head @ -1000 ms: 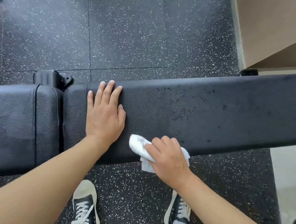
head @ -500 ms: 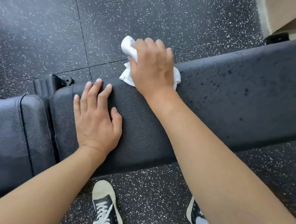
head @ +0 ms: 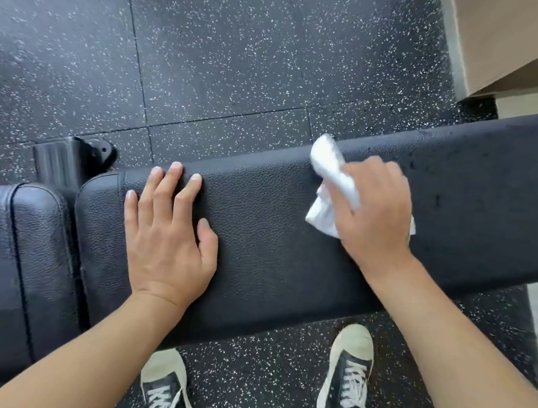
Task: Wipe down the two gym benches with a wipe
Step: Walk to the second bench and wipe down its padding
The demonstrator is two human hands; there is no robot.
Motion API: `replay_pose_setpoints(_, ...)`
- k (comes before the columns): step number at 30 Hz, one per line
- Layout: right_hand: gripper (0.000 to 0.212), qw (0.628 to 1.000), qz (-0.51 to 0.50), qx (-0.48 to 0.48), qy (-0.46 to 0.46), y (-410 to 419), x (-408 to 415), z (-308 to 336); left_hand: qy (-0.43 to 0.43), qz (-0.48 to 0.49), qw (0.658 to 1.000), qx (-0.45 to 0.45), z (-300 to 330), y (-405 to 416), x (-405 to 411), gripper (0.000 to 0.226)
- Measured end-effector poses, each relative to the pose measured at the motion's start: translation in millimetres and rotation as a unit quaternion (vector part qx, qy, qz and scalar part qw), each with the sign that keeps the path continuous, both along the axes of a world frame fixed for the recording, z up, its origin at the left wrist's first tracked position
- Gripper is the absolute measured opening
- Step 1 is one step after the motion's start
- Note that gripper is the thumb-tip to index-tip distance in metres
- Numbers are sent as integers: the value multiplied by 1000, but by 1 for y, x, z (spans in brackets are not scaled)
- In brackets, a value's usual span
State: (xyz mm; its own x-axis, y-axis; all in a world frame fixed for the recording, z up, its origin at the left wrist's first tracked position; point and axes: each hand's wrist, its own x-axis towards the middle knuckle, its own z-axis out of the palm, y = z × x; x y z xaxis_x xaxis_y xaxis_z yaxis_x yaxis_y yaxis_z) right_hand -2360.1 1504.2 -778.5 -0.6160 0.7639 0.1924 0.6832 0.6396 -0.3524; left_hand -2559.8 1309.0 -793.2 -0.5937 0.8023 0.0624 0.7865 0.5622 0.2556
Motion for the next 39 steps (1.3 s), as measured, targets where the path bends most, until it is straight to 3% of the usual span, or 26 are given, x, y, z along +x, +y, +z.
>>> replay_pose_setpoints(2,19,991,-130,-11,14,22,-41,4,1,-1,1000,-1,0,-1,0,61)
replay_pose_setpoints(4,23,989,-147,-13,-6,13,-91,3,0,0,1000,0,0,0,0,61)
replay_pose_setpoints(8,19,1000,6,-7,-29,-50,-164,3,-7,-2,1000,-1,2,-1,0,58)
replay_pose_setpoints(12,24,995,91,-1,29,-43,-131,3,-6,-3,1000,6,1,0,0,59)
replay_pose_setpoints(15,26,999,14,47,17,11,-76,-2,-5,-5,1000,11,2,4,1,61)
replay_pose_setpoints(20,23,989,-149,-19,-3,31,-67,1,-6,-3,1000,-2,1,-2,0,62)
replay_pose_setpoints(27,20,999,27,-22,-10,-65,-185,2,-10,9,1000,7,3,1,-2,65)
replay_pose_setpoints(32,24,990,130,21,42,-31,-112,1,-3,0,1000,7,2,1,0,62)
replay_pose_setpoints(37,27,995,-90,-20,30,36,8,4,3,-2,1000,3,-2,-4,-2,64)
replay_pose_setpoints(39,25,994,-108,-26,14,15,6,8,-3,2,1000,5,0,-3,0,64)
